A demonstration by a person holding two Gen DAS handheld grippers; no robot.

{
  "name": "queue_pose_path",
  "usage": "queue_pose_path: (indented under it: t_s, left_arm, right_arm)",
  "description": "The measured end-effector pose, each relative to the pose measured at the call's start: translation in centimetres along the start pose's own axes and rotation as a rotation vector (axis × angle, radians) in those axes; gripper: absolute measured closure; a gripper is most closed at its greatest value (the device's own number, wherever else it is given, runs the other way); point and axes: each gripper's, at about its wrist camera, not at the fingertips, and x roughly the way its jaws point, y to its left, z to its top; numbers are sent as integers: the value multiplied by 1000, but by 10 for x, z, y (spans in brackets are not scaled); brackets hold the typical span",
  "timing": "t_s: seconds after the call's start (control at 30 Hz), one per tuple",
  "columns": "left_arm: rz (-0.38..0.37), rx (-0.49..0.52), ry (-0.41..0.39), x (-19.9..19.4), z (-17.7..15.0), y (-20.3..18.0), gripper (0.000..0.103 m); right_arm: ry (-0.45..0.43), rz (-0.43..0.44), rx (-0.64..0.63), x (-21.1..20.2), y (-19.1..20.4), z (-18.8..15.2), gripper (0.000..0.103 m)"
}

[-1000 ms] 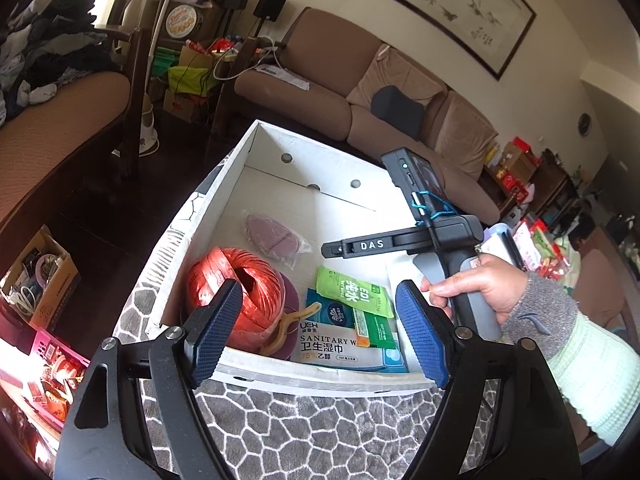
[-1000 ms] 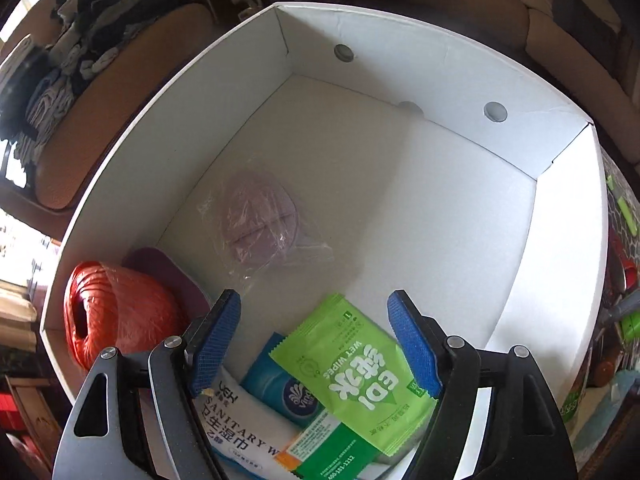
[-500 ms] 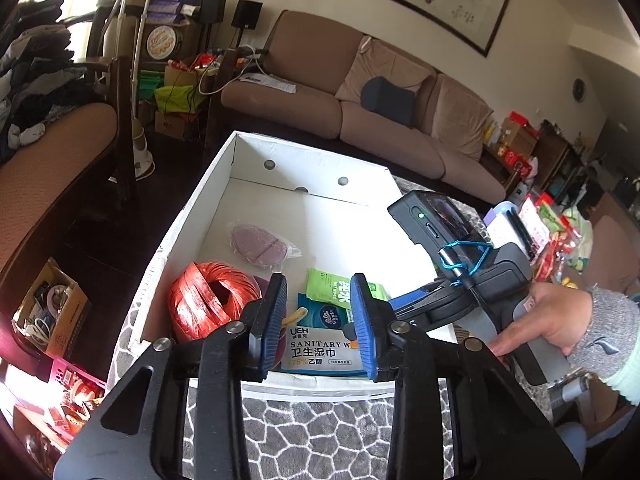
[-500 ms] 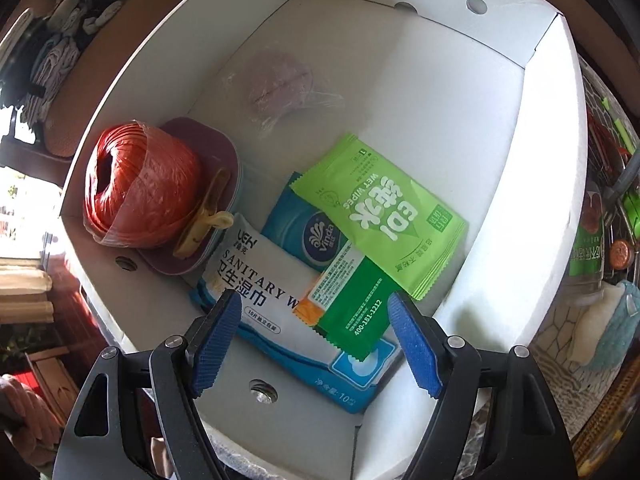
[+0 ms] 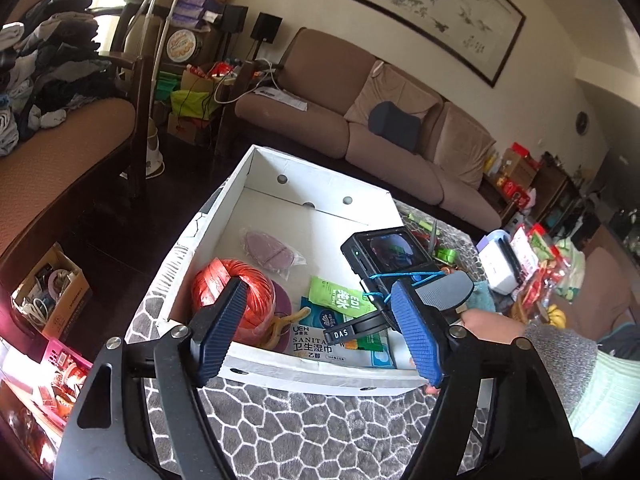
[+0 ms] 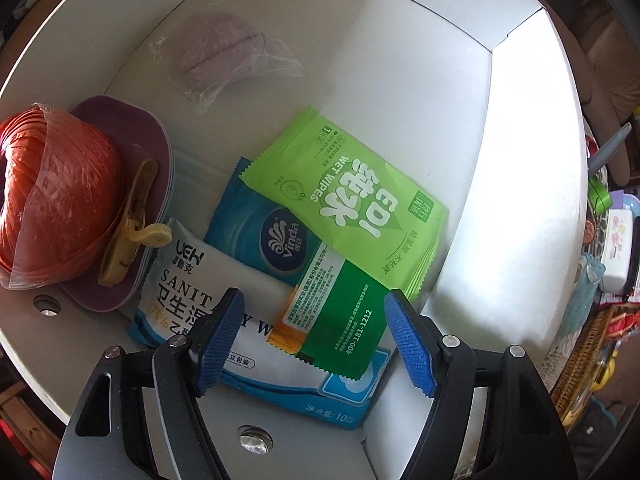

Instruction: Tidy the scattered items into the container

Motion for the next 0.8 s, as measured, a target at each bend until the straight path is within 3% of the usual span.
queue_pose_path:
  t_s: [0.03,0.07,0.13,0.17,0.37,0.43,0.47,0.5,0.67,0.73,0.77,0.8]
  left_arm:
    - [-17,5,8,1,0,1,35]
    - [-32,13,20,3,0,0,46]
    - [-39,33,42,10,-2,-3,66]
    - [-39,42,47,12,-2,-6,70]
    - [-26,46,52,20,-4,-13,65]
    - [-24,45,43,20,-4,-14,61]
    - [-23,42,41,19,-4,-14,61]
    - [-22,40,38,18,-4,-13,61]
    - [-8,30,20,5,-6,-8,59]
    - [-12,20,11,-1,-4,-5,56]
    - [-13,17,7,-4,-4,-4,53]
    - [-14,15,3,-6,-3,-3,53]
  right_arm:
    - [11,-5,-5,-2,-1,1,72]
    - [23,-29,-21,-3,0,2,99]
    - [18,-67,-52,-7,-1,2,97]
    - [5,-72,-63,-10,-1,2,97]
    - [-12,-77,-96,-23,-3,0,95]
    - [7,-84,-58,-19,-7,-1,75]
    - [-2,-90,-27,-18,-8,-2,48]
    - [-11,-99,-6,-16,-9,-2,33]
    - [-27,-226,6,-5,-4,-2,36]
    - [-19,-286,1,2,-6,-2,53]
    - [-12,-296,-1,6,-8,-3,71]
    - [-3,-297,-3,11,-8,-4,76]
